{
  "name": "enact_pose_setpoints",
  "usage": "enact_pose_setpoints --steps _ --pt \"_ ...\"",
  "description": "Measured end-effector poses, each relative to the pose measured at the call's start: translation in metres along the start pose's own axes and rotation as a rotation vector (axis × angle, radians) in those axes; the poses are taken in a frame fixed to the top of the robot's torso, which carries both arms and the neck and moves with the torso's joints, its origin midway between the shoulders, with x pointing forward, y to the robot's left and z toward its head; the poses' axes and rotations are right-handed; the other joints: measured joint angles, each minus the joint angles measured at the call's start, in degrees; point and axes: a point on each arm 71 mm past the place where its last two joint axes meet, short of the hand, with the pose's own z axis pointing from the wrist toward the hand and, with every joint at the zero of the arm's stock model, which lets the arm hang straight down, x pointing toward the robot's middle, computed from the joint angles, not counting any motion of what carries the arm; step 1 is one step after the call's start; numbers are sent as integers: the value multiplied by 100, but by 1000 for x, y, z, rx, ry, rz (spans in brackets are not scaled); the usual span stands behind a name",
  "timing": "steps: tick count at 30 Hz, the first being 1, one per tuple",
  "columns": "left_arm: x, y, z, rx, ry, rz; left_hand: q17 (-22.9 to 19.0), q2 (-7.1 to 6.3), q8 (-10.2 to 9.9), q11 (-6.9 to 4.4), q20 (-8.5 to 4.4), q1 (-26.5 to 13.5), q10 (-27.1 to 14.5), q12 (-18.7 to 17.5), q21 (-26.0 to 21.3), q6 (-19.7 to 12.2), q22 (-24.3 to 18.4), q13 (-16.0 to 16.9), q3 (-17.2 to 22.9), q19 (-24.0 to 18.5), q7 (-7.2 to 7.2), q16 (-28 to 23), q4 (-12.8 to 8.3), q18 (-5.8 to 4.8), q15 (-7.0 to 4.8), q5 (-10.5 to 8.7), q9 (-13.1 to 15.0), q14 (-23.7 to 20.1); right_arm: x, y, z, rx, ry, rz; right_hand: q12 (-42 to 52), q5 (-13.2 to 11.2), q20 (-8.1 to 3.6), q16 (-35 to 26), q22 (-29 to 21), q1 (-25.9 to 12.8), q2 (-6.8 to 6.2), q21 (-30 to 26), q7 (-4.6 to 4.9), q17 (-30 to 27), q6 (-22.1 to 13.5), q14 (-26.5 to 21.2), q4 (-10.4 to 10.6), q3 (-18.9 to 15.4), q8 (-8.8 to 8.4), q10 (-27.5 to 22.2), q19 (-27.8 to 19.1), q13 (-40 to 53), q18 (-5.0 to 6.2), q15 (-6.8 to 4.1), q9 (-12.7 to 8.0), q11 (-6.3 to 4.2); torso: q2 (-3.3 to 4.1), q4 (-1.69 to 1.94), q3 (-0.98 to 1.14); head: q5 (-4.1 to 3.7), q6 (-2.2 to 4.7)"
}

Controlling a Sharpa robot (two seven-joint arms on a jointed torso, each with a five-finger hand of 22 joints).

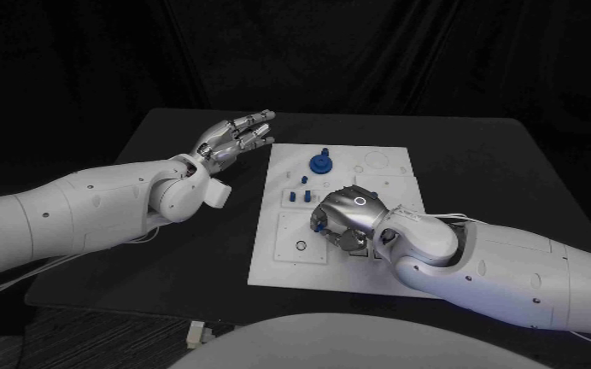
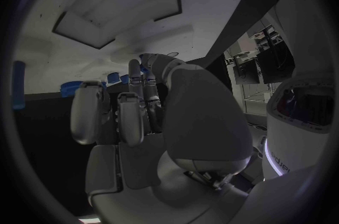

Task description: Assemble the parts on the task board

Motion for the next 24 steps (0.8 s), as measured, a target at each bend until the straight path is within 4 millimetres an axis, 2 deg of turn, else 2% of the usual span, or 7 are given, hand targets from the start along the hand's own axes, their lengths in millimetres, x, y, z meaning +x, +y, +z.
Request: enact_pose_setpoints --steps 13,18,24 --pt "1 1 1 -6 5 -3 -1 0 0 0 20 0 0 0 22 0 6 0 0 20 0 23 0 0 0 23 -1 0 0 0 1 3 -1 -8 0 -22 0 0 0 -37 37 0 3 0 -3 0 -16 -16 0 0 0 6 0 0 4 0 0 0 0 -2 0" --pt "1 2 1 -9 7 -4 -1 0 0 0 20 0 0 0 22 0 6 0 0 20 0 23 0 0 0 23 4 0 0 1 2 2 -1 -9 0 -67 21 0 0 -61 61 0 24 0 -123 0 -15 -16 -34 -12 -21 16 0 0 7 12 0 -1 0 -9 0" --pt "2 2 1 -11 9 -6 -1 23 0 0 20 23 0 0 22 0 5 0 0 20 0 23 0 0 0 23 5 0 1 1 3 2 1 -10 0 -442 21 -35 0 -175 54 -31 49 0 -577 0 -31 0 -290 -81 -20 23 0 0 -87 0 -1 -1 -1 -14 0"
